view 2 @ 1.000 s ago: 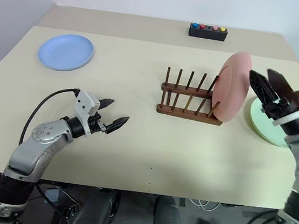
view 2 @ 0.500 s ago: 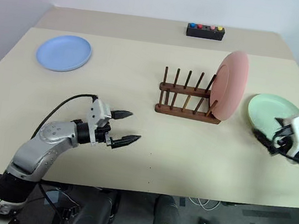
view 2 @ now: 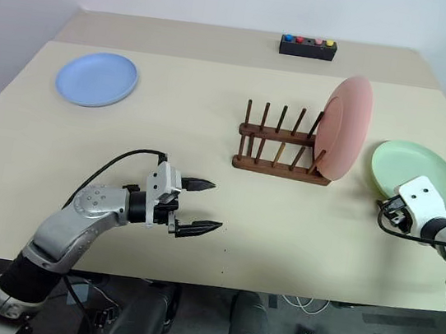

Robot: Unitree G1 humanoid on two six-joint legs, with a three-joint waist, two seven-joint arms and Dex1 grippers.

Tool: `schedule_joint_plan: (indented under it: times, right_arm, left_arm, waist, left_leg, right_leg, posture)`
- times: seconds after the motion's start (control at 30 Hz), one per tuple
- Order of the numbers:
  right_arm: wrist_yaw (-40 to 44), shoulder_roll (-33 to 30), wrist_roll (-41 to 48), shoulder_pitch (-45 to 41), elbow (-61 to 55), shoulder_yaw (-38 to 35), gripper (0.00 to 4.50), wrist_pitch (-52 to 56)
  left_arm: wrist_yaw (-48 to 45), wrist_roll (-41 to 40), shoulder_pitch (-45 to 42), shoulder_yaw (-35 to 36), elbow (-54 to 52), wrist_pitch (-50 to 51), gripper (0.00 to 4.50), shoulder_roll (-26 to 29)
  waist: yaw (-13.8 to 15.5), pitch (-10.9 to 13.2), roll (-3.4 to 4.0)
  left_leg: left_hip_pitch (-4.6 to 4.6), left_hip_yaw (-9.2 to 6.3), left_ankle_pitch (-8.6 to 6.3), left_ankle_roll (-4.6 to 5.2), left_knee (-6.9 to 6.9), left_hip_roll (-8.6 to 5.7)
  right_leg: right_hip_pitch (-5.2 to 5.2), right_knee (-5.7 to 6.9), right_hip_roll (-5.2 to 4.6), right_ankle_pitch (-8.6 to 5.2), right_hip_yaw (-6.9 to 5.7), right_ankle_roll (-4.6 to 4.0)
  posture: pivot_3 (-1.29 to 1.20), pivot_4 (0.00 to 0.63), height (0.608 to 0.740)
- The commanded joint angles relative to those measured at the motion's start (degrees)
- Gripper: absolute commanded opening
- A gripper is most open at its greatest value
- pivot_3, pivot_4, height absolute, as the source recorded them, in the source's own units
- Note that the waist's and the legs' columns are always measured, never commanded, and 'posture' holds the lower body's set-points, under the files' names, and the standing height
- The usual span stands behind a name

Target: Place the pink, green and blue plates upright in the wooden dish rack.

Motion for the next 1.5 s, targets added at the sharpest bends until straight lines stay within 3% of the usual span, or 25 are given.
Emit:
schedule_joint_plan:
  times: [0.03,0.2,0.4,0.57,0.73,0.9,1.07,1.23,1.5]
  right_arm:
    - [-1.0,0.3,-0.4,0.0,0.0,-0.9,0.2,-1.2]
    - [-2.7,-0.2,-0.9,1.8,-2.3,-1.7,0.06,-1.5]
    - [-10.4,-3.4,-4.9,1.1,-9.8,-6.3,0.06,-2.9]
    - [-15.2,-4.5,-5.0,-5.9,-15.9,-10.4,0.06,-4.4]
    - [-13.3,-3.9,-0.4,-16.1,-24.8,-10.6,0.06,-6.6]
    - [-3.4,0.2,17.0,-19.7,-39.3,-7.0,0.06,0.3]
    - [-2.4,5.1,33.5,-22.1,-47.5,-6.8,0.06,11.9]
    - [-5.3,11.5,48.4,-20.7,-50.3,-6.1,0.06,21.5]
    - [-12.6,17.3,63.2,-16.9,-48.8,-8.1,0.06,32.2]
  left_arm:
    - [0.2,-0.3,-0.1,0.2,-1.2,-0.6,4.5,-0.4]
    - [0.3,-0.2,-0.6,-0.1,-1.4,-0.2,4.5,-0.9]
    - [0.6,-0.1,-0.9,-0.2,-1.7,-0.2,4.5,-1.3]
    - [1.3,0.2,-1.2,-0.3,-1.2,-0.7,4.5,-2.1]
    - [1.9,0.6,-1.7,0.0,-0.6,-1.4,4.5,-2.8]
    - [7.3,2.3,-3.1,4.1,1.6,-5.7,4.5,-5.5]
    - [9.0,2.0,-3.4,6.9,2.3,-6.5,4.5,-5.6]
    - [9.1,2.8,-3.1,7.4,2.9,-6.9,4.5,-4.7]
    - [9.4,2.7,-2.3,7.6,2.0,-6.5,4.5,-4.4]
  waist:
    - [0.0,0.0,0.0]
    - [0.0,0.0,0.01]
    - [0.0,0.0,0.25]
    - [-0.3,0.0,0.38]
    - [-0.2,0.0,0.39]
    - [0.2,0.1,0.32]
    - [0.2,0.1,0.32]
    - [0.2,0.0,0.31]
    - [0.2,0.0,0.31]
  left_leg:
    - [0.0,0.0,0.0,0.0,0.0,0.0]
    - [0.0,0.0,0.0,0.0,0.0,0.0]
    - [0.0,0.0,0.0,0.0,0.01,-0.01]
    - [0.02,0.01,0.0,0.0,-0.01,-0.01]
    - [0.01,0.0,0.0,0.0,-0.02,0.0]
    - [-0.06,-0.05,-0.01,0.02,-0.02,-0.01]
    - [-0.04,-0.07,-0.01,0.02,-0.01,0.0]
    - [-0.05,-0.07,-0.02,0.03,0.0,0.0]
    - [-0.05,-0.07,-0.02,0.03,-0.02,0.0]
  right_leg:
    - [0.0,0.0,0.0,0.0,0.0,0.0]
    - [0.0,0.0,0.0,0.01,0.0,0.01]
    - [0.0,0.0,0.0,0.02,0.02,0.03]
    - [-0.02,0.03,0.01,0.02,0.03,0.05]
    - [-0.03,0.02,0.01,0.03,0.03,0.07]
    - [0.02,-0.07,-0.01,0.04,-0.01,0.09]
    - [0.0,-0.01,-0.01,0.04,-0.01,0.08]
    - [0.0,-0.01,-0.01,0.04,-0.02,0.08]
    - [-0.02,0.01,0.0,0.04,-0.02,0.07]
  posture:
    - [0.0,0.15,0.74]
    - [0.0,0.15,0.74]
    - [0.0,0.15,0.74]
    - [0.0,0.15,0.74]
    - [0.0,0.15,0.74]
    - [0.0,0.15,0.74]
    - [0.0,0.15,0.74]
    - [0.0,0.15,0.74]
    - [0.0,0.15,0.74]
